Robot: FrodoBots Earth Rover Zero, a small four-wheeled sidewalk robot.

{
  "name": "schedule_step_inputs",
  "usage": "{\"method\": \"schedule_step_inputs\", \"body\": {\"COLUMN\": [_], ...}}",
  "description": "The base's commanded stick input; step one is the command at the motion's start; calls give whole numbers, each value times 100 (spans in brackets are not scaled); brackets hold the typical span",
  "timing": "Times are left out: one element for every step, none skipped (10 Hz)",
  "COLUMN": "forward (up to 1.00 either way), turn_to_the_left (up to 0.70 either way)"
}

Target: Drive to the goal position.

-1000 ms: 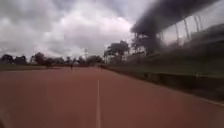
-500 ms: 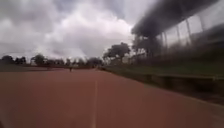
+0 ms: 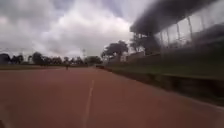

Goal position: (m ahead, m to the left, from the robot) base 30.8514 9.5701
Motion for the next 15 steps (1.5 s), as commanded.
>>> {"method": "schedule_step_inputs", "body": {"forward": [85, 85, 85, 85, 85, 85, 85, 85, 85, 85, 85, 85, 85, 85, 85], "turn_to_the_left": [1, 1, 1, 1, 1, 1, 1, 1, 35, 35, 35, 31, 18, 4, 1]}}
